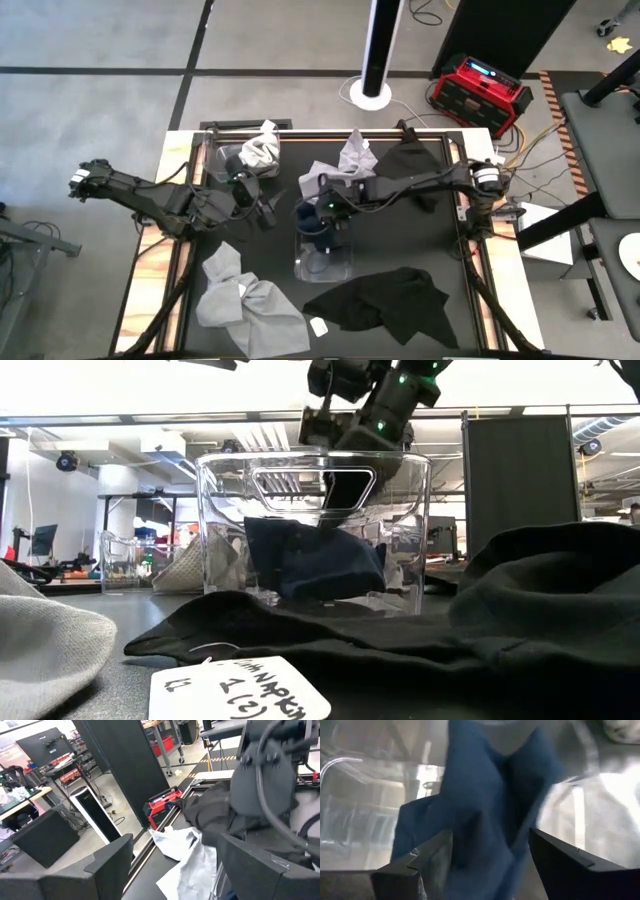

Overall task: Sort towels by color in basket
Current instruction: Put the blue towel into the bottom transparent bin

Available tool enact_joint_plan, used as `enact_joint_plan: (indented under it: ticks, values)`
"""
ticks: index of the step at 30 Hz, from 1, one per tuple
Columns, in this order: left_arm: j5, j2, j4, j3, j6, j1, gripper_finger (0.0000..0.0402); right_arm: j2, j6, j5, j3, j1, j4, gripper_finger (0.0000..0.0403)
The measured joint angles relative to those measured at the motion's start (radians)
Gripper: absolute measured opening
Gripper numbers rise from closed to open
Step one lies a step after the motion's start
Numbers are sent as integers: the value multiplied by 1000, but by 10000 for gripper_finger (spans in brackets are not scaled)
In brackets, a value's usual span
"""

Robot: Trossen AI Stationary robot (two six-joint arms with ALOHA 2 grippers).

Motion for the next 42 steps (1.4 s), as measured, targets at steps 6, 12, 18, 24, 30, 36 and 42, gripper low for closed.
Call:
enact_joint_plan:
  ticks: [6, 12, 18, 24, 30, 36, 42]
  values:
    - [0, 6, -1, 0, 0, 0, 276, -82, 0, 162, 7, 18, -29, 243]
    - [0, 6, -2, 0, 3, 0, 276, -154, -2, 25, -56, 49, 104, 194]
    - [0, 4, -3, 0, 4, 0, 276, -142, 0, -84, -184, 76, 314, 75]
    - [0, 5, -4, 0, 4, 0, 276, -65, 25, -74, -247, 69, 419, 15]
    - [0, 8, -5, 0, -5, -1, 276, -41, 43, 63, -245, 65, 429, 9]
    - [6, 10, -11, 0, -51, -24, 276, -77, 34, 75, -240, 69, 423, 9]
    - [154, 9, -90, 0, -212, -99, 276, -183, 39, 75, -240, 102, 301, 9]
